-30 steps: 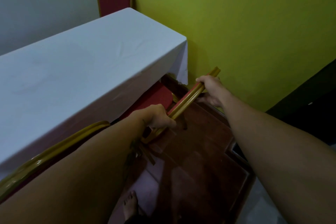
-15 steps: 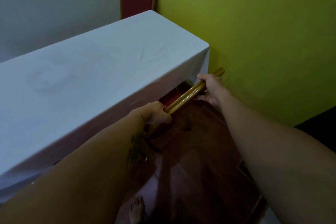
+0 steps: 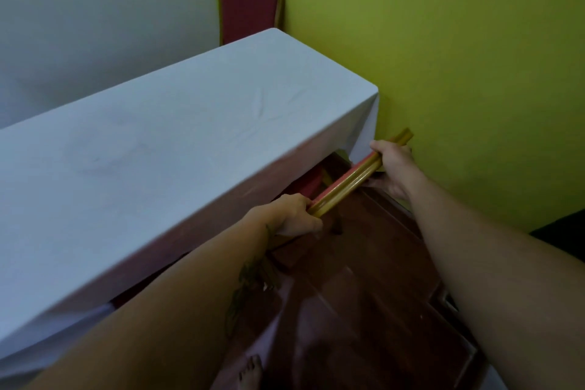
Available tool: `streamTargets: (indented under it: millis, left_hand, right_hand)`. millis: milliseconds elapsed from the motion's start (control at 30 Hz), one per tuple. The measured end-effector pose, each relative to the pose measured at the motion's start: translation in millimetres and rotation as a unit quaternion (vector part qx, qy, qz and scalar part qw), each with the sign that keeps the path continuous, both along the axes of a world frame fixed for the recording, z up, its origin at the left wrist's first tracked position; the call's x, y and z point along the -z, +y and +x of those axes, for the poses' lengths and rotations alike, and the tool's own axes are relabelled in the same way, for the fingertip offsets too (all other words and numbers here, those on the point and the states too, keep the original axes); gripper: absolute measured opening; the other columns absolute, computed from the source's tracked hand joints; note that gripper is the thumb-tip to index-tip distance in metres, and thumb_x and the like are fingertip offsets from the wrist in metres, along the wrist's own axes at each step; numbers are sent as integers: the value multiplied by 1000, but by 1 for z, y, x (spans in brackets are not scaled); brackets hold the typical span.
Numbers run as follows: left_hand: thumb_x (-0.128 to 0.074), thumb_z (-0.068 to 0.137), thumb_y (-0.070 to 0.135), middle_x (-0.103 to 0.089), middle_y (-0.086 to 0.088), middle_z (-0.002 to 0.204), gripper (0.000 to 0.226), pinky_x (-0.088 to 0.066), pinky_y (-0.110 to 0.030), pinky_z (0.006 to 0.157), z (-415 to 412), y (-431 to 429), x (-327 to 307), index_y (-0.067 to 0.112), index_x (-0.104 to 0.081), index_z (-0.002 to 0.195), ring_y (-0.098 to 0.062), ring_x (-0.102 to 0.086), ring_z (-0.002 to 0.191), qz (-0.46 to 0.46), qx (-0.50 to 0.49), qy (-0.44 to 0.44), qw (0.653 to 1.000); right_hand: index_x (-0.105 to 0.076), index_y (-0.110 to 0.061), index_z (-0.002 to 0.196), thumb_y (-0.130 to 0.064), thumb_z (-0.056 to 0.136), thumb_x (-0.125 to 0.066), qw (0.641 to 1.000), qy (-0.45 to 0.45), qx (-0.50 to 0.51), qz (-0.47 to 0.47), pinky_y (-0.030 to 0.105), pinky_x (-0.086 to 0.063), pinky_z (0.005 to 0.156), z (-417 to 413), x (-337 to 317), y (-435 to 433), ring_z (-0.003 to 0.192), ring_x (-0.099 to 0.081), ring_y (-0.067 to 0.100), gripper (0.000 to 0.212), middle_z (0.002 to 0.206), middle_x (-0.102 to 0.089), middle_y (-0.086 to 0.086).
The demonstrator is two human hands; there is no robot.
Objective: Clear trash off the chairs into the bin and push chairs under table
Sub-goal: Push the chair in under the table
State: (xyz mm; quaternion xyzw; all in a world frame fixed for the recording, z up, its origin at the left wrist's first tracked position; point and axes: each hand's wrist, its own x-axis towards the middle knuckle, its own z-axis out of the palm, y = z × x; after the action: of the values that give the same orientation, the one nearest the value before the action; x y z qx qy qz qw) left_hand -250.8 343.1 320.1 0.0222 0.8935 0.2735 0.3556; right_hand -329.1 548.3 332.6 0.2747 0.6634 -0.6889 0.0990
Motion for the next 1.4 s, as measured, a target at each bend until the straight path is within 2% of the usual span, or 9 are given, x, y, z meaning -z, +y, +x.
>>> streamTargets:
  millis: [233, 433, 567, 733, 900, 1000, 1100, 1233, 1400]
  left_hand:
    - [-60, 87, 40, -64, 2, 95, 38, -44, -24, 61, -3, -13, -4, 20, -61, 119, -13, -63, 81, 15, 62, 9, 998]
    - [-57, 88, 52, -63, -1, 109, 54, -52, -32, 78, -6, -16, 2, 20, -54, 132, -18, -63, 92, 20, 101, 38, 994]
    - [-57, 89, 53, -63, -1, 108, 56, -53, -34, 85, -2, -15, 7, 20, -52, 133, -17, -63, 93, 39, 90, 42, 994]
    - [-57, 92, 44, -63, 1, 99, 49, -46, -26, 66, 8, -21, 1, 23, -50, 135, -14, -63, 85, 70, 84, 26, 994]
    - [-53, 94, 28, -65, 0, 103, 40, -45, -24, 63, 29, -46, -11, 24, -53, 135, -12, -62, 84, 66, 73, 17, 995]
    - [-54, 91, 27, -68, -1, 108, 27, -51, -29, 75, 47, -67, -16, 29, -64, 116, -13, -65, 87, 53, 63, 10, 997]
    - [-49, 95, 21, -63, 3, 123, 35, -49, -31, 96, 71, -84, -25, 26, -63, 127, -15, -61, 107, 69, 34, 73, 994]
    - [-50, 94, 13, -65, -3, 125, 31, -51, -27, 88, 114, -117, -41, 23, -64, 120, -14, -61, 101, 120, -40, 134, 983]
    - [-50, 94, 46, -69, 9, 110, 32, -47, -31, 93, 177, -171, -45, 28, -68, 113, -13, -63, 102, 55, -65, 138, 987]
  right_hand:
    - [-45, -9, 129, -27, 81, -53, 997, -16, 42, 56, 50, -63, 58, 17, -4, -33, 91, -73, 35, 52, 112, -70, 18]
    - [-37, -13, 120, -22, 94, -58, 992, -6, 65, 105, 51, -61, 79, 35, -5, -43, 100, -68, 32, 34, 116, -63, 14]
    - [-43, -10, 127, -33, 97, -60, 996, -19, 40, 80, 40, -60, 63, 57, 3, -55, 97, -68, 27, 41, 116, -64, 12]
    - [-45, -8, 129, -21, 100, -59, 997, -12, 12, 80, 29, -56, 48, 74, -3, -62, 86, -70, 21, 35, 120, -64, 15]
    - [-44, -6, 133, -4, 99, -55, 995, -25, -16, 98, 29, -58, 57, 95, -13, -78, 89, -70, 21, 36, 119, -63, 13]
    - [-38, -7, 141, -4, 96, -54, 992, -38, -41, 112, 30, -59, 57, 113, -19, -92, 100, -69, 29, 47, 131, -59, 17]
    - [-21, -18, 156, -8, 95, -53, 984, -44, -77, 152, 32, -60, 66, 137, -26, -111, 112, -63, 31, 70, 147, -47, 14]
    - [-29, -17, 152, -12, 90, -57, 961, -18, -183, 209, 40, -59, 81, 174, -37, -153, 111, -58, 26, 68, 135, -49, 10]
    - [-42, -19, 148, -19, 86, -55, 892, 40, -324, 314, 44, -47, 106, 224, -49, -203, 123, -53, 28, 64, 137, -53, 8]
